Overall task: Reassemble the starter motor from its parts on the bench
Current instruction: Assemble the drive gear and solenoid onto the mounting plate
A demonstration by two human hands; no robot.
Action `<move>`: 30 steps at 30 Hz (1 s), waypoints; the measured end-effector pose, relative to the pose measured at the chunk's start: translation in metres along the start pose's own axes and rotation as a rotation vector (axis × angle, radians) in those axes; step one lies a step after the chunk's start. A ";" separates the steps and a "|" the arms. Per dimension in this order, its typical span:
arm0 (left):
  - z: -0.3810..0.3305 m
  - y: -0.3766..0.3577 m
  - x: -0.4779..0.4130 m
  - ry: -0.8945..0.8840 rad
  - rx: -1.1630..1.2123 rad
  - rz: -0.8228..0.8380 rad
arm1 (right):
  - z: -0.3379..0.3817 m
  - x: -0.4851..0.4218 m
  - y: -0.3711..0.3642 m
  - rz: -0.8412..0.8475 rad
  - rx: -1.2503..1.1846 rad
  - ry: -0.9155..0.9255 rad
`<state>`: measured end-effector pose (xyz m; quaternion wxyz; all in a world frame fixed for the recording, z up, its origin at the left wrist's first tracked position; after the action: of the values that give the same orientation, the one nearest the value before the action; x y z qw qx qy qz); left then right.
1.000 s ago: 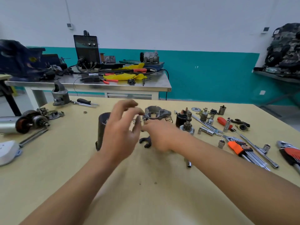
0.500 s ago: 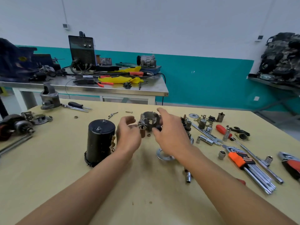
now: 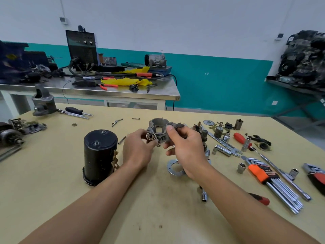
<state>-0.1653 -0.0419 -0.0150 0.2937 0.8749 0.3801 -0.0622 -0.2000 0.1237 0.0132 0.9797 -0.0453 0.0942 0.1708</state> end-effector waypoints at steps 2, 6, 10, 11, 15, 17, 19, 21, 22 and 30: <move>-0.011 0.010 0.012 -0.059 0.105 -0.082 | 0.001 0.005 0.000 -0.017 0.008 0.026; -0.038 0.030 0.037 -0.239 0.227 -0.142 | 0.004 0.017 0.008 -0.081 -0.011 0.053; -0.054 0.043 0.044 -0.378 0.201 -0.160 | 0.013 0.029 0.012 -0.119 -0.038 0.084; -0.057 0.045 0.045 -0.415 0.184 -0.168 | 0.017 0.031 0.014 -0.142 -0.034 0.095; -0.070 0.050 0.053 -0.586 0.161 -0.224 | 0.024 0.032 0.024 -0.217 -0.003 0.102; -0.075 0.049 0.056 -0.657 0.131 -0.228 | 0.026 0.033 0.023 -0.211 0.000 0.100; -0.079 0.048 0.059 -0.696 0.103 -0.230 | 0.027 0.034 0.022 -0.211 0.014 0.109; -0.081 0.048 0.061 -0.706 0.094 -0.235 | 0.027 0.034 0.023 -0.212 0.023 0.125; -0.082 0.048 0.062 -0.710 0.086 -0.234 | 0.028 0.034 0.023 -0.210 0.033 0.133; -0.087 0.042 0.064 -0.659 0.018 -0.159 | 0.028 0.033 0.023 -0.184 -0.060 0.070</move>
<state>-0.1007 0.0244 0.0553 0.3874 0.7778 0.3312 -0.3676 -0.1727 0.1591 0.0329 0.9856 -0.0889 0.1187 0.0813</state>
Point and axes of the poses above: each hand's wrist, its own x-axis away from the middle knuckle, its own y-axis out of the back of the hand, z = x × y, the point moved 9 cm from there along -x, towards the middle knuckle
